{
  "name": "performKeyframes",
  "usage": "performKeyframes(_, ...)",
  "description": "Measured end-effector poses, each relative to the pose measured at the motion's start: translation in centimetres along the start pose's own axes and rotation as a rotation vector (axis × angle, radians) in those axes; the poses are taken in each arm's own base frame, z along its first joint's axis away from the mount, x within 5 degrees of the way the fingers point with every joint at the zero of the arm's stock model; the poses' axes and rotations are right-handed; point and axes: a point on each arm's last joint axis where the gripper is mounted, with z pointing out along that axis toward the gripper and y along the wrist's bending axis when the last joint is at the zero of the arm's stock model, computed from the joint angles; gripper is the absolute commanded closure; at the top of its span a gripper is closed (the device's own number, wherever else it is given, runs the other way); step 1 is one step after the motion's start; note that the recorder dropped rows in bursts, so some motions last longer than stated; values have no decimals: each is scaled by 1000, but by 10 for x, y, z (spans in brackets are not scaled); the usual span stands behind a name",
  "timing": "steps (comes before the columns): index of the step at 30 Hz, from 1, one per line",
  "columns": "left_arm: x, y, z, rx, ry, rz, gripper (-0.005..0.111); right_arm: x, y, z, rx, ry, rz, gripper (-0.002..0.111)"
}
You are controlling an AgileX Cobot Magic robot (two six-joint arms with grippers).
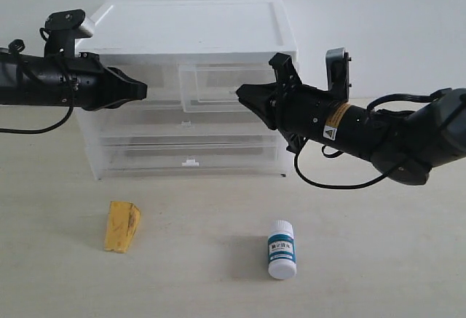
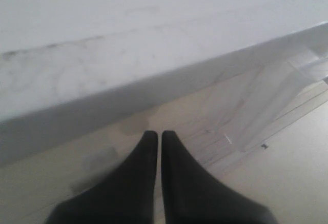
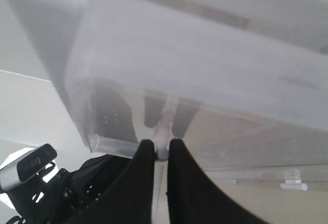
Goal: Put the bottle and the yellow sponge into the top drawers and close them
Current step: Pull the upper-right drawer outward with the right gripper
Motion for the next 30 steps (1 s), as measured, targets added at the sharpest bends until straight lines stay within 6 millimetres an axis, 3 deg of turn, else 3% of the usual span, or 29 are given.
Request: performKeyframes(30,1,0,0,0,10,24,103,11,1,-6,-44,160,-10,108)
